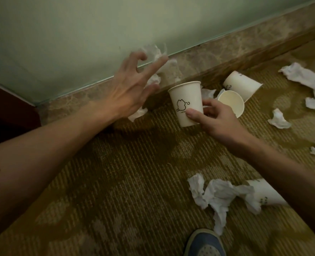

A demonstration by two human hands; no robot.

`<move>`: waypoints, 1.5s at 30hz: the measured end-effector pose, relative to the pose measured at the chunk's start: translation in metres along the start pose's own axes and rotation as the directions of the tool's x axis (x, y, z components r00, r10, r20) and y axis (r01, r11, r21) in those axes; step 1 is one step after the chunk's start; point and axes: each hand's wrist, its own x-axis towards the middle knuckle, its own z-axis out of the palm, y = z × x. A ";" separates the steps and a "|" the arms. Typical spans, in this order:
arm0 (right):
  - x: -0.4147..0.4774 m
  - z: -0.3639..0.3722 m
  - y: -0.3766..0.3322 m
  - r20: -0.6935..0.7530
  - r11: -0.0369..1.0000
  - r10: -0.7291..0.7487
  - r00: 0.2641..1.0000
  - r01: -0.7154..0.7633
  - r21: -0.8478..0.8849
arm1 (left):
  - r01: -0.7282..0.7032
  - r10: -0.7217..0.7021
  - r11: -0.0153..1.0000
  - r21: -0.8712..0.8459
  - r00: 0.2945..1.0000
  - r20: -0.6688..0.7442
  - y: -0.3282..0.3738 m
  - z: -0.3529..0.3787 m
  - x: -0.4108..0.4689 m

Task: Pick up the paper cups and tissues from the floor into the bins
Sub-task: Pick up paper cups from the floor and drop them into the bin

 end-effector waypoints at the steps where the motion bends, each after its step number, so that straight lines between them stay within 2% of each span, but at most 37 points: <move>1: 0.000 0.000 0.001 0.005 1.000 0.008 1.000 -0.008 0.020 | -0.023 0.022 0.999 0.046 0.999 0.024 -0.004 0.003 0.000; 5: -0.001 0.003 0.004 0.010 0.997 0.036 0.999 -0.037 0.070 | -0.074 0.043 0.968 0.238 0.990 0.132 -0.015 0.018 -0.004; 8: -0.006 0.004 0.005 0.019 0.992 0.068 0.998 -0.069 0.110 | -0.084 0.081 0.972 0.217 0.996 0.025 -0.018 0.026 -0.008; 11: -0.009 0.003 0.005 0.040 0.983 0.107 0.993 -0.112 0.148 | -0.092 0.095 0.995 0.042 0.993 -0.075 -0.019 0.027 -0.011; 14: -0.013 0.004 0.005 0.073 0.965 0.176 0.982 -0.187 0.185 | 0.057 -0.058 0.997 -0.050 0.998 -0.014 -0.013 0.025 -0.013; 16: -0.017 0.009 0.002 0.123 0.922 0.217 0.968 -0.245 0.299 | 0.126 -0.132 0.981 -0.148 0.991 -0.029 -0.008 0.025 -0.021; 19: -0.024 0.018 -0.005 0.230 0.833 0.227 0.947 -0.311 0.459 | 0.090 -0.145 0.937 -0.337 0.979 -0.140 0.008 0.024 -0.041; 22: -0.034 0.032 -0.010 0.342 0.742 0.221 0.913 -0.385 0.549 | 0.134 -0.247 0.834 -0.536 0.958 -0.144 0.021 0.025 -0.065; 26: -0.052 0.056 -0.017 0.431 0.642 0.189 0.883 -0.443 0.626 | 0.273 -0.481 0.594 -0.756 0.874 -0.062 0.037 0.022 -0.089; 29: -0.065 0.073 -0.019 0.471 0.650 0.208 0.858 -0.481 0.589 | 0.390 -0.604 0.408 -0.826 0.793 0.076 0.041 0.022 -0.106; 31: -0.075 0.084 -0.019 0.493 0.676 0.208 0.845 -0.488 0.552 | 0.448 -0.590 0.337 -0.828 0.786 0.185 0.040 0.020 -0.119; 35: -0.088 0.090 -0.017 0.474 0.731 0.185 0.861 -0.443 0.519 | 0.425 -0.430 0.343 -0.838 0.864 0.263 0.039 0.010 -0.133; 37: -0.090 0.082 -0.013 0.456 0.768 0.206 0.866 -0.432 0.473 | 0.442 -0.397 0.299 -0.846 0.864 0.311 0.044 0.011 -0.133; 39: -0.096 0.070 -0.003 0.449 0.806 0.253 0.857 -0.444 0.393 | 0.473 -0.377 0.314 -0.823 0.858 0.349 0.055 0.013 -0.138; 42: -0.105 0.052 0.011 0.421 0.895 0.313 0.851 -0.413 0.170 | 0.467 -0.358 0.355 -0.810 0.868 0.344 0.066 0.016 -0.147; 45: -0.109 0.037 0.019 0.332 0.959 0.271 0.904 -0.225 -0.172 | 0.467 -0.363 0.424 -0.776 0.872 0.327 0.069 0.018 -0.149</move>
